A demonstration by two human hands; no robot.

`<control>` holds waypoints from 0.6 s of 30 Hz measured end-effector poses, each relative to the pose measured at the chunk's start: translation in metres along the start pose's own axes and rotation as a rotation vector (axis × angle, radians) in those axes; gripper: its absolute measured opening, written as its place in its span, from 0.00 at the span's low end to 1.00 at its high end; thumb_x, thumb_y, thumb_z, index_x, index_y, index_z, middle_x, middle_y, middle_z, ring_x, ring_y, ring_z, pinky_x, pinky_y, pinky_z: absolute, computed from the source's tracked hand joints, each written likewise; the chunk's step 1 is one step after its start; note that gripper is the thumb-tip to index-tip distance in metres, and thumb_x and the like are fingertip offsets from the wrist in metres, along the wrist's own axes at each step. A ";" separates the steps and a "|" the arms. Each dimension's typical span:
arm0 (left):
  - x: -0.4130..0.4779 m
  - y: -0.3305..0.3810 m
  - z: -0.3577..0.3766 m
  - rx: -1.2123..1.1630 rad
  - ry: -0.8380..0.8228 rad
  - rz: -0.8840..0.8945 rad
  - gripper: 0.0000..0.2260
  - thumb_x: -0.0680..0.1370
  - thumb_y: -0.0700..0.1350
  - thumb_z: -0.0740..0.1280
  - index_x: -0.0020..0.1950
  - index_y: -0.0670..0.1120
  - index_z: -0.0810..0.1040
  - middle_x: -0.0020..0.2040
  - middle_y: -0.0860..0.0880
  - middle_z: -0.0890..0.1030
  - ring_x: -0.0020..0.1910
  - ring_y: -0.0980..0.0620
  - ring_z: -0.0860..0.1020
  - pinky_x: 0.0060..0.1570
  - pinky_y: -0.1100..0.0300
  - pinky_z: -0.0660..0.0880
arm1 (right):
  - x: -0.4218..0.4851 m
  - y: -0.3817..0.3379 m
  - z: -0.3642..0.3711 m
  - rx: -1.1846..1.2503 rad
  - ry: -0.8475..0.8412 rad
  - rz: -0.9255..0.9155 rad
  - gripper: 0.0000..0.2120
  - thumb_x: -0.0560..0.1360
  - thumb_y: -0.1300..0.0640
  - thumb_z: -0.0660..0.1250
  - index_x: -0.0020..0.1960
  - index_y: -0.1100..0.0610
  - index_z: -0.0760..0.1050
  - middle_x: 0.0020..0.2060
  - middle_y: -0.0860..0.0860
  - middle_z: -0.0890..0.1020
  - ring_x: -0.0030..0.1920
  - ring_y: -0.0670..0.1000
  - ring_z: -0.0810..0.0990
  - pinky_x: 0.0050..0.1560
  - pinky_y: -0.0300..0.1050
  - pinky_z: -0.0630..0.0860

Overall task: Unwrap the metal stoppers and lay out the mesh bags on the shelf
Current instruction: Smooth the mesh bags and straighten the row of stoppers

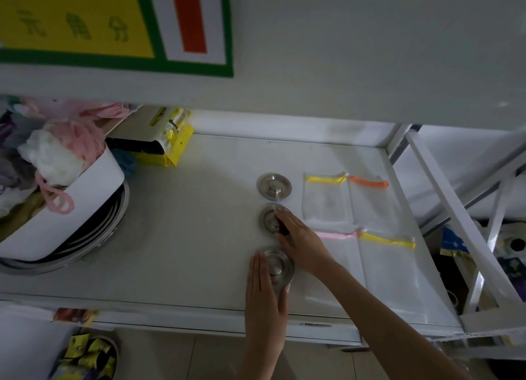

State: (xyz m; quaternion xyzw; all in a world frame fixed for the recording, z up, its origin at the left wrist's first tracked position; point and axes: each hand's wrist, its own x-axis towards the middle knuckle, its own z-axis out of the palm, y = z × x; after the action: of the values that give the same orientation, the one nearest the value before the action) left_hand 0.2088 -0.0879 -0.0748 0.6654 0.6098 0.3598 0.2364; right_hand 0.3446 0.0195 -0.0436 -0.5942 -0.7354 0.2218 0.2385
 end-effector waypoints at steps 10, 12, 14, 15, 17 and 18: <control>0.003 0.000 -0.009 -0.238 0.045 -0.092 0.37 0.73 0.54 0.69 0.77 0.44 0.61 0.75 0.48 0.67 0.73 0.53 0.65 0.69 0.52 0.65 | -0.001 0.004 -0.001 0.030 0.006 0.001 0.25 0.78 0.58 0.64 0.75 0.55 0.64 0.75 0.51 0.67 0.75 0.49 0.64 0.73 0.41 0.61; 0.003 0.000 -0.010 -0.255 0.050 -0.100 0.36 0.72 0.54 0.70 0.77 0.43 0.62 0.74 0.48 0.69 0.73 0.53 0.66 0.69 0.53 0.65 | -0.001 0.004 0.000 0.037 0.008 -0.003 0.25 0.78 0.58 0.64 0.75 0.55 0.64 0.75 0.52 0.67 0.75 0.50 0.64 0.73 0.42 0.61; 0.003 0.000 -0.011 -0.266 0.055 -0.107 0.37 0.72 0.53 0.70 0.77 0.44 0.63 0.74 0.48 0.69 0.72 0.53 0.67 0.69 0.54 0.65 | -0.002 0.005 0.001 0.047 0.014 -0.005 0.25 0.78 0.58 0.64 0.74 0.55 0.64 0.75 0.52 0.67 0.75 0.50 0.64 0.74 0.44 0.63; 0.003 0.001 -0.012 -0.273 0.057 -0.115 0.37 0.71 0.53 0.71 0.77 0.45 0.62 0.73 0.49 0.70 0.72 0.53 0.67 0.69 0.54 0.65 | -0.002 0.005 0.002 0.054 0.016 -0.005 0.25 0.79 0.58 0.63 0.74 0.55 0.64 0.75 0.52 0.67 0.75 0.50 0.65 0.74 0.46 0.64; 0.003 0.003 -0.013 -0.288 0.061 -0.126 0.37 0.71 0.53 0.71 0.77 0.46 0.63 0.73 0.50 0.69 0.72 0.54 0.67 0.69 0.55 0.65 | -0.003 0.005 0.003 0.063 0.021 -0.004 0.25 0.79 0.58 0.63 0.75 0.55 0.64 0.75 0.52 0.67 0.75 0.51 0.65 0.73 0.48 0.65; 0.003 0.004 -0.013 -0.291 0.063 -0.126 0.37 0.70 0.53 0.71 0.77 0.46 0.63 0.73 0.50 0.69 0.72 0.54 0.67 0.69 0.54 0.65 | -0.003 0.005 0.004 0.063 0.023 -0.005 0.24 0.79 0.58 0.63 0.75 0.55 0.64 0.75 0.53 0.67 0.75 0.51 0.65 0.73 0.48 0.65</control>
State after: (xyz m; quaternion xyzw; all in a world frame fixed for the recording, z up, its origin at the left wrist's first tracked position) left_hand 0.2009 -0.0871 -0.0632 0.5729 0.5991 0.4494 0.3330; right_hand 0.3463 0.0172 -0.0497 -0.5871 -0.7267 0.2376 0.2660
